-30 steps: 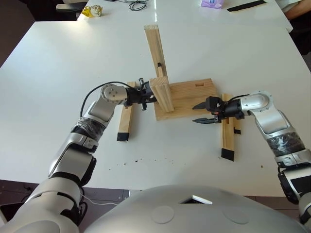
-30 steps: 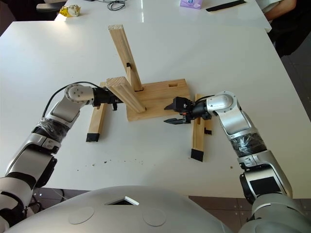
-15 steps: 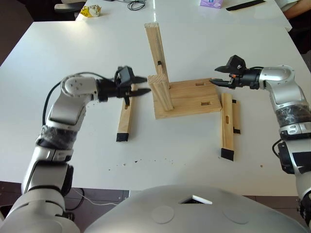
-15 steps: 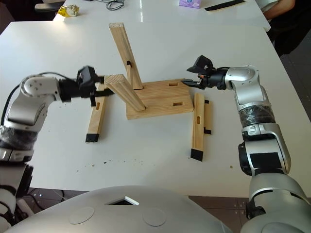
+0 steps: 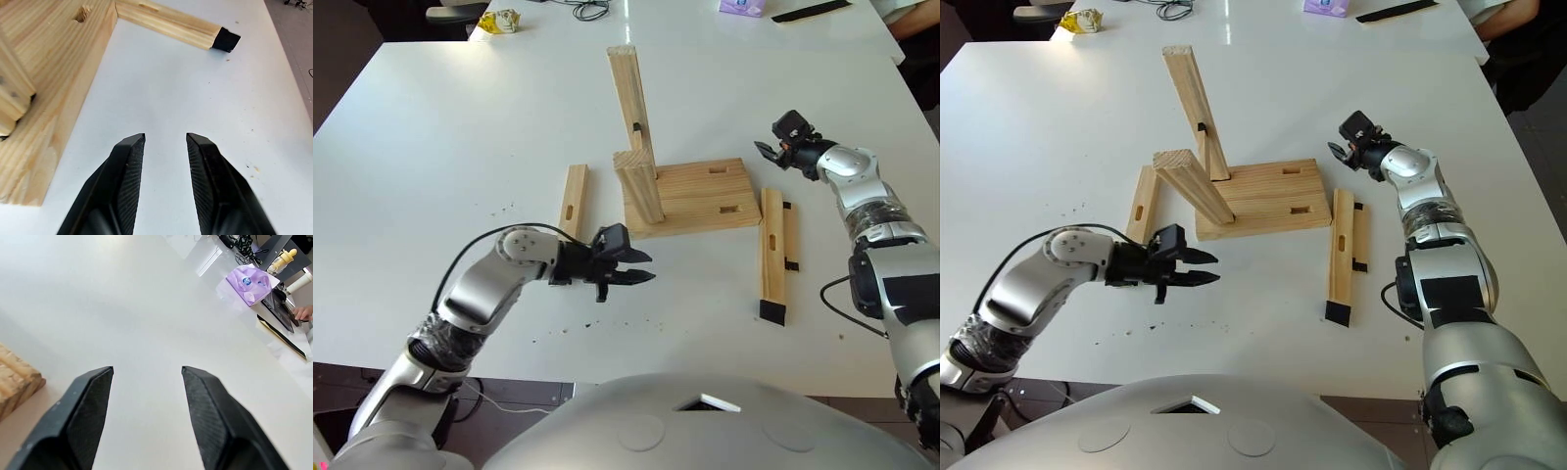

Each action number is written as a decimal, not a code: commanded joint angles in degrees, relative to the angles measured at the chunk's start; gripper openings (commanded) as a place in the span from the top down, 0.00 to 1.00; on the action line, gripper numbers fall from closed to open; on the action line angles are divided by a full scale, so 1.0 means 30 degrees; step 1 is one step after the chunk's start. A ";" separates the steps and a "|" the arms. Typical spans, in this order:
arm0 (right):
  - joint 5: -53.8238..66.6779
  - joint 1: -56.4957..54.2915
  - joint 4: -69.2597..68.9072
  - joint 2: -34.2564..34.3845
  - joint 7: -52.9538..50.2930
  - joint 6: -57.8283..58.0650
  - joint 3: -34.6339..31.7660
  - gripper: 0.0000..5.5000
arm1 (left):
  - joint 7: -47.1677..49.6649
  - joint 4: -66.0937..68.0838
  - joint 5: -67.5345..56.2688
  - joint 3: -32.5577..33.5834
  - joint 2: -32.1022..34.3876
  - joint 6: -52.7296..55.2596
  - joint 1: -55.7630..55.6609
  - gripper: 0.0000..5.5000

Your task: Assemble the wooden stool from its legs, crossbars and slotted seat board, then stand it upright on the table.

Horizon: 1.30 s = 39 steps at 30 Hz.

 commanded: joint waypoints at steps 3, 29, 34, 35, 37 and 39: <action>-0.0362 -0.0125 0.0490 0.0561 0.0715 -0.0252 -0.0117 0.53 | 0.0674 0.1364 0.2293 -0.1600 -0.0291 -0.0312 -0.0552 0.71; 0.2843 0.5809 -1.2486 -0.1654 1.4324 0.3256 0.0588 0.53 | 0.1596 0.3899 0.4515 0.0225 0.1015 -0.1482 -0.1059 0.71; 0.3021 0.4247 -1.2664 -0.2358 1.3408 0.4790 -0.0363 0.53 | 0.1373 0.3607 0.4441 0.0423 0.1326 -0.1446 -0.0915 0.71; 0.2819 0.3721 -1.2046 -0.2395 1.2906 0.4608 -0.0480 0.53 | 0.1343 0.3575 0.4450 0.0410 0.1371 -0.1456 -0.0888 0.71; 0.2587 0.2826 -1.0824 -0.2158 1.1826 0.4289 -0.0632 0.53 | 0.1335 0.3609 0.4549 0.0390 0.1465 -0.1507 -0.0865 0.71; 0.2432 0.2295 -0.9727 -0.1648 1.0719 0.3759 -0.0611 0.53 | 0.1374 0.3666 0.4634 0.0376 0.1445 -0.1496 -0.0920 0.71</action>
